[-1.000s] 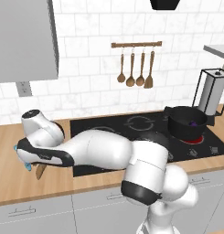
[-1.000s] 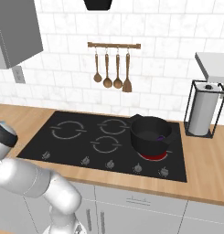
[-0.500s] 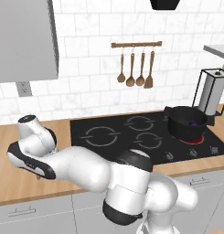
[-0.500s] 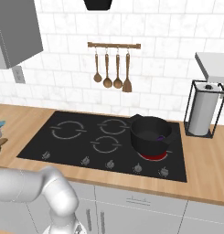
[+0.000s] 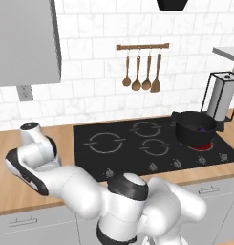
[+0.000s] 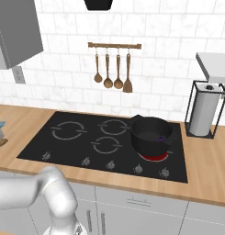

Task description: Put the eggplant and sweet potato in the pot. Retrieve the spatula and lightly stir the vegetables in the pot.

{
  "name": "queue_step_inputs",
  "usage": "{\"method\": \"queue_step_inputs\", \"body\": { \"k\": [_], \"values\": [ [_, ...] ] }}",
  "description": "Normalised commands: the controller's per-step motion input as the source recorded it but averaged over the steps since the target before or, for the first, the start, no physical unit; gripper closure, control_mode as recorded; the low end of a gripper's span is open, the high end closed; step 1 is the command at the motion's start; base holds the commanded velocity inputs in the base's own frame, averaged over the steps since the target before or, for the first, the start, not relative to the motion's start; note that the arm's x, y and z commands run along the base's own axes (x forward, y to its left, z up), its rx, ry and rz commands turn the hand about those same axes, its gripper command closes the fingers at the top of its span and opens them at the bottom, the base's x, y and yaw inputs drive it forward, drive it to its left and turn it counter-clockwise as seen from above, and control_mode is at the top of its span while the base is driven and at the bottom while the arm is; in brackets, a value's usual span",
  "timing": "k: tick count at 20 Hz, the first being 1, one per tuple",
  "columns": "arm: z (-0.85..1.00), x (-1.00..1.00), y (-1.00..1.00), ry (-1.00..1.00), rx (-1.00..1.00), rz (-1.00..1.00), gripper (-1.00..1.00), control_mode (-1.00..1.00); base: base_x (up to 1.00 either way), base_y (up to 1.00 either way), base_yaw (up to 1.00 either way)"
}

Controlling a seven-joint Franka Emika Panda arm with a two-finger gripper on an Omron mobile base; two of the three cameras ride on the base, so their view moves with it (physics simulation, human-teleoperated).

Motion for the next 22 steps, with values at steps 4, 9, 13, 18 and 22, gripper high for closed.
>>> {"method": "queue_step_inputs", "body": {
  "k": [4, 9, 13, 18, 22],
  "values": [
    [-0.16, 0.23, -0.01, -0.02, 0.09, 0.00, -1.00, -1.00, 0.00, 0.00, 0.00],
    [-0.20, 0.26, 0.00, 0.00, 0.06, 0.00, -1.00, -1.00, 0.00, 0.00, 0.00],
    [-0.24, 0.09, 0.00, 0.00, 0.00, 0.00, -1.00, -1.00, 0.00, 0.00, 0.00],
    [-0.32, 0.10, 0.00, 0.00, 0.00, -0.02, -1.00, -1.00, 0.00, 0.00, 0.00],
    [-0.19, 0.11, 0.04, 0.00, 0.00, 0.00, -1.00, -1.00, 0.00, 0.00, 0.00]
  ]
}}
